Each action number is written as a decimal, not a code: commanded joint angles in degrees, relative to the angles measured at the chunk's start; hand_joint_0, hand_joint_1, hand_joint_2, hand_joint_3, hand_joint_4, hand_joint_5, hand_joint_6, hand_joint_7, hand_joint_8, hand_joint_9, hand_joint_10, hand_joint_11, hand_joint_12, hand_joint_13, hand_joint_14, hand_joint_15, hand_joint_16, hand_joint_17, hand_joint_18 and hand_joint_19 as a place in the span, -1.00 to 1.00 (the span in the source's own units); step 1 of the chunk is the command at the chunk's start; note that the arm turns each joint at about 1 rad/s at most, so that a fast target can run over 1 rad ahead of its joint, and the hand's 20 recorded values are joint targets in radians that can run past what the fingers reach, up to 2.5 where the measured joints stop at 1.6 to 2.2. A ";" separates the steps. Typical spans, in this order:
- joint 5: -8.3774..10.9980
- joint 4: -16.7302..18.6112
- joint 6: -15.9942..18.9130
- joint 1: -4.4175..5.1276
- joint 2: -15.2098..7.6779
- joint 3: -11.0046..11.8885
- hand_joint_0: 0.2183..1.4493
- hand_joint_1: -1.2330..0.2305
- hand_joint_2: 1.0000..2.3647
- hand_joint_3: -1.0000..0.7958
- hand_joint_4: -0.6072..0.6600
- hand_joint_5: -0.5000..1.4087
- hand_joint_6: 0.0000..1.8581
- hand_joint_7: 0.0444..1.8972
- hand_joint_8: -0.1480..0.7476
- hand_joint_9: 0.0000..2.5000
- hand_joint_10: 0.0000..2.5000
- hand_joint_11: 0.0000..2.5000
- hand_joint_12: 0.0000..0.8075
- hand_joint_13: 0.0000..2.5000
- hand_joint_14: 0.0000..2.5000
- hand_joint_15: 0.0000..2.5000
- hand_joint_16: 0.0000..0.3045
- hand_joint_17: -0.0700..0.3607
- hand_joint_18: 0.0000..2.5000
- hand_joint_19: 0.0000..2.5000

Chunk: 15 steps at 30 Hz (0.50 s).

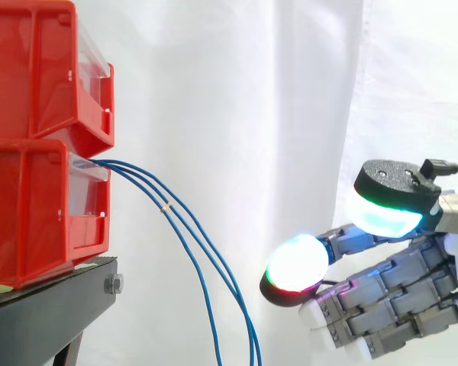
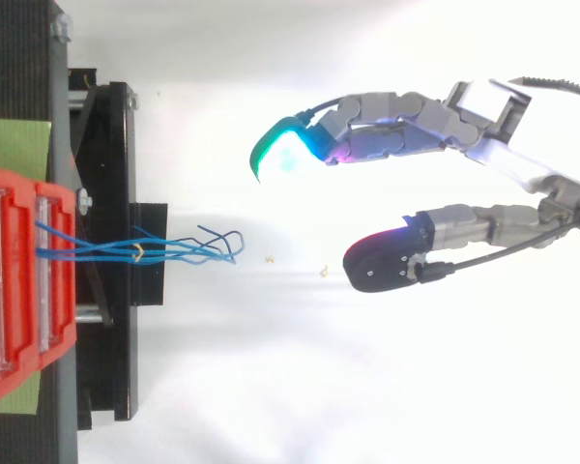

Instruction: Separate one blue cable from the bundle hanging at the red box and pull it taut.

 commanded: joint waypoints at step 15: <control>0.55 8.71 -1.38 0.46 -6.93 4.06 -0.39 -0.25 -0.99 -0.38 0.47 -0.66 -0.46 -0.22 0.03 -0.43 -1.00 -0.91 -0.27 -0.61 -1.00 -0.94 -0.79 -0.34 -0.70 -0.83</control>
